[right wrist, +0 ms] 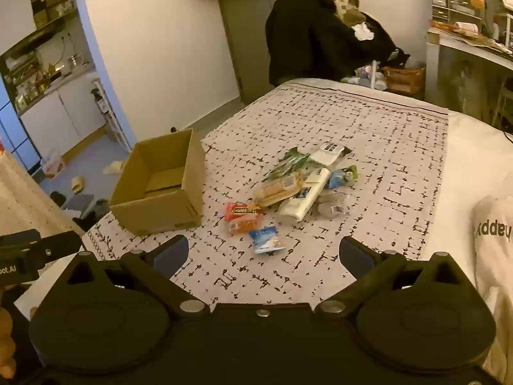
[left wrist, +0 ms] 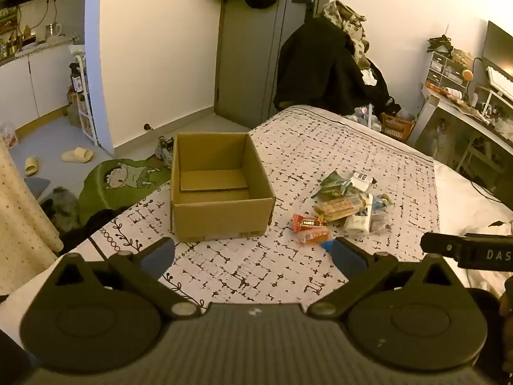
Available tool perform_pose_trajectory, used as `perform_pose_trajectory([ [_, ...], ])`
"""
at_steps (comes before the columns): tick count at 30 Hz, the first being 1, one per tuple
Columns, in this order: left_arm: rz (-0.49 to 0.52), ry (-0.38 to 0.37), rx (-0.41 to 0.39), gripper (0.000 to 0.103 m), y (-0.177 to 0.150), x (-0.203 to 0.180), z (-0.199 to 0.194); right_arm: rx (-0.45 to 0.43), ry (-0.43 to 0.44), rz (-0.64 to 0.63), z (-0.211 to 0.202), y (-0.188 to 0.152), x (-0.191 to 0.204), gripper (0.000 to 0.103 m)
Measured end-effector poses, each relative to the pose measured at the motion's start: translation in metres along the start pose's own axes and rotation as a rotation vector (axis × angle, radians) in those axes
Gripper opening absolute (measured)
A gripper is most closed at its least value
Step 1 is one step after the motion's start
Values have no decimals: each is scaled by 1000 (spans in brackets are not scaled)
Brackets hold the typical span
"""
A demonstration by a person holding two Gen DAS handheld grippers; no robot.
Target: Organize snacks
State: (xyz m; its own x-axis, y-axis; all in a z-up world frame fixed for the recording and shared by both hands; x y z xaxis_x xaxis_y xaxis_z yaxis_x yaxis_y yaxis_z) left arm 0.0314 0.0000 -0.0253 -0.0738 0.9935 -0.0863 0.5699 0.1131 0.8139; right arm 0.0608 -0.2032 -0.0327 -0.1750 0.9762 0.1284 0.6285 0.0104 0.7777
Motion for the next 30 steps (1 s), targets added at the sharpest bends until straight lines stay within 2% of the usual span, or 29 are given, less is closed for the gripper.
perform_pose_trajectory([
  [3, -4, 11, 1, 103, 0, 0, 1, -2, 9, -36, 3, -1, 13, 101],
  [6, -14, -6, 3, 103, 2, -1, -1, -40, 20, -10, -6, 0, 3, 101],
  [14, -16, -13, -4, 103, 2, 0, 2, -40, 6, -46, -10, -4, 6, 101],
  [30, -37, -22, -10, 103, 3, 6, 1, -44, 40, -17, -10, -5, 3, 101],
])
Point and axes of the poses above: each gripper's, at about its wrist camera, not at the fingertips, and z roughly the way its jaws point, x to its left, y to its top, the point moved 4 cm from there along z, roughly the way its jaws point, and after that the axes turned 4 degrees about -x, right-handed, at the moved point
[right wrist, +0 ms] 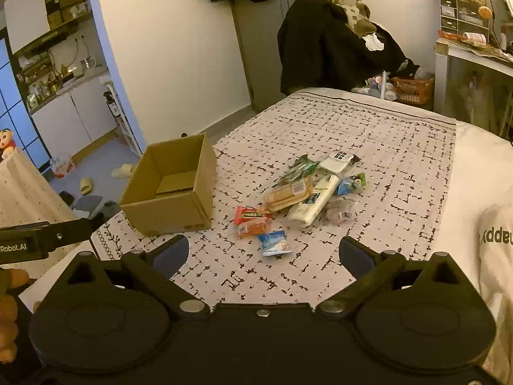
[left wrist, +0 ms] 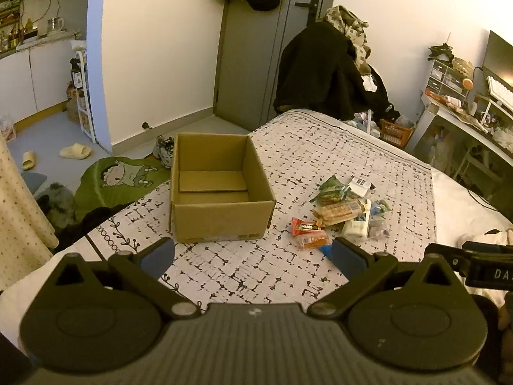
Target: Organize snacks
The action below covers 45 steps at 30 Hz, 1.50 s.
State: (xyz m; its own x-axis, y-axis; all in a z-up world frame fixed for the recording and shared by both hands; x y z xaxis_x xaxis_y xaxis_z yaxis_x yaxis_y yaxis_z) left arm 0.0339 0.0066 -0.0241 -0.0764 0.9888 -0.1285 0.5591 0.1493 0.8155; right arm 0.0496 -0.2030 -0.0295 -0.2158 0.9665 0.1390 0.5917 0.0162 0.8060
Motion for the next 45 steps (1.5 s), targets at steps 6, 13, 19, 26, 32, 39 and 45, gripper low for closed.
perform_pose_trajectory([
  [6, -8, -4, 1, 103, -1, -1, 0, 0, 3, -3, 0, 0, 1, 101],
  [13, -22, 10, -5, 103, -1, 1, -1, 0, 4, -1, 0, 0, 2, 101],
  [19, -26, 3, -13, 103, 1, 3, -2, 0, 5, -2, 0, 0, 1, 101],
  [26, -36, 4, -14, 103, 1, 5, -3, 0, 4, -2, 0, 0, 1, 101],
  [32, -35, 7, -24, 103, 2, 7, -4, -1, 4, -3, 0, 1, 1, 101],
  [39, -37, 7, -30, 103, 3, 8, -5, -1, 3, -5, 0, 1, 2, 101],
  [45, -38, 8, -35, 103, 3, 9, -6, -1, 3, -5, 0, 1, 2, 101],
])
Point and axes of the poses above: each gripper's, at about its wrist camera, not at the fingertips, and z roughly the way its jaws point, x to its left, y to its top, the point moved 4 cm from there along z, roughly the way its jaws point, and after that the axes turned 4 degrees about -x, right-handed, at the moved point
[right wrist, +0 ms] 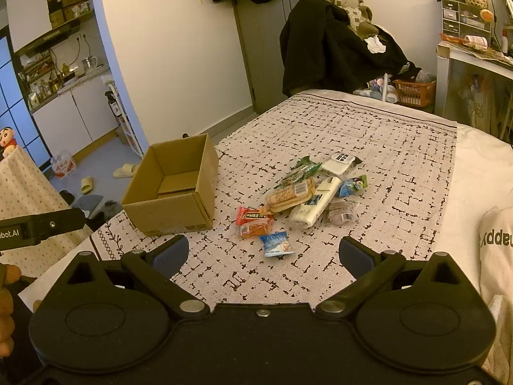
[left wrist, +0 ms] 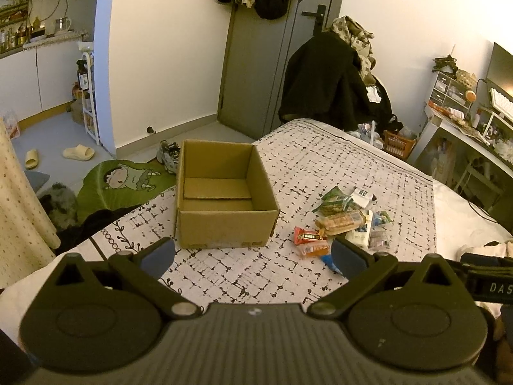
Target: Organize snacks
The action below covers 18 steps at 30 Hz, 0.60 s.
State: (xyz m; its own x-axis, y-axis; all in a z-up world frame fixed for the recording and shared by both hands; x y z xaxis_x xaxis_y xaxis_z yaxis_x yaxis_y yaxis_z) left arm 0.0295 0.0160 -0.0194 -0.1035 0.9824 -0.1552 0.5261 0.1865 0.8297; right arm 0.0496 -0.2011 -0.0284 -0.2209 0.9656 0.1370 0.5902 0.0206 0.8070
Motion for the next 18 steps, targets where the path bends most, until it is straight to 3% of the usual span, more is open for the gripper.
perform_pose_trajectory([
  [18, 2, -1, -2, 103, 2, 0, -1, 0, 3, -3, 0, 0, 0, 101],
])
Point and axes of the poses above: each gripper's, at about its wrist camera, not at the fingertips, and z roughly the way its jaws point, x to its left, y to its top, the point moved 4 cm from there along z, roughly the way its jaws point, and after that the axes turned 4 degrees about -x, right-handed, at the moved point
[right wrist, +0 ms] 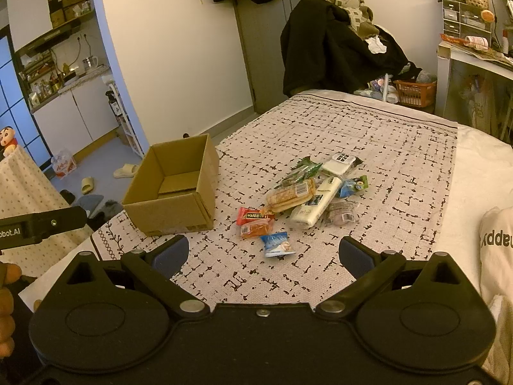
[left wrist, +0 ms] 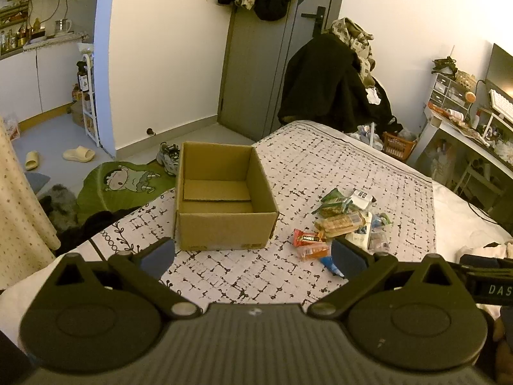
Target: Organize snacks
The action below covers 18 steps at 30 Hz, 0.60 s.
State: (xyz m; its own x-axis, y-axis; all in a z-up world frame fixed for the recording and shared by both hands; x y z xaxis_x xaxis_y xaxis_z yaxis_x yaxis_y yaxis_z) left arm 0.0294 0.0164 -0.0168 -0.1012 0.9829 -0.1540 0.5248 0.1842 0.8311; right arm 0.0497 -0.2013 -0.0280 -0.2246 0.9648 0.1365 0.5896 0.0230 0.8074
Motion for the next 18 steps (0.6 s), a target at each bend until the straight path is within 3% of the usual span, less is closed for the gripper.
perform_pose_trajectory([
  [18, 13, -17, 20, 102, 5, -24, 31, 23, 28, 71, 20, 26, -14, 101],
])
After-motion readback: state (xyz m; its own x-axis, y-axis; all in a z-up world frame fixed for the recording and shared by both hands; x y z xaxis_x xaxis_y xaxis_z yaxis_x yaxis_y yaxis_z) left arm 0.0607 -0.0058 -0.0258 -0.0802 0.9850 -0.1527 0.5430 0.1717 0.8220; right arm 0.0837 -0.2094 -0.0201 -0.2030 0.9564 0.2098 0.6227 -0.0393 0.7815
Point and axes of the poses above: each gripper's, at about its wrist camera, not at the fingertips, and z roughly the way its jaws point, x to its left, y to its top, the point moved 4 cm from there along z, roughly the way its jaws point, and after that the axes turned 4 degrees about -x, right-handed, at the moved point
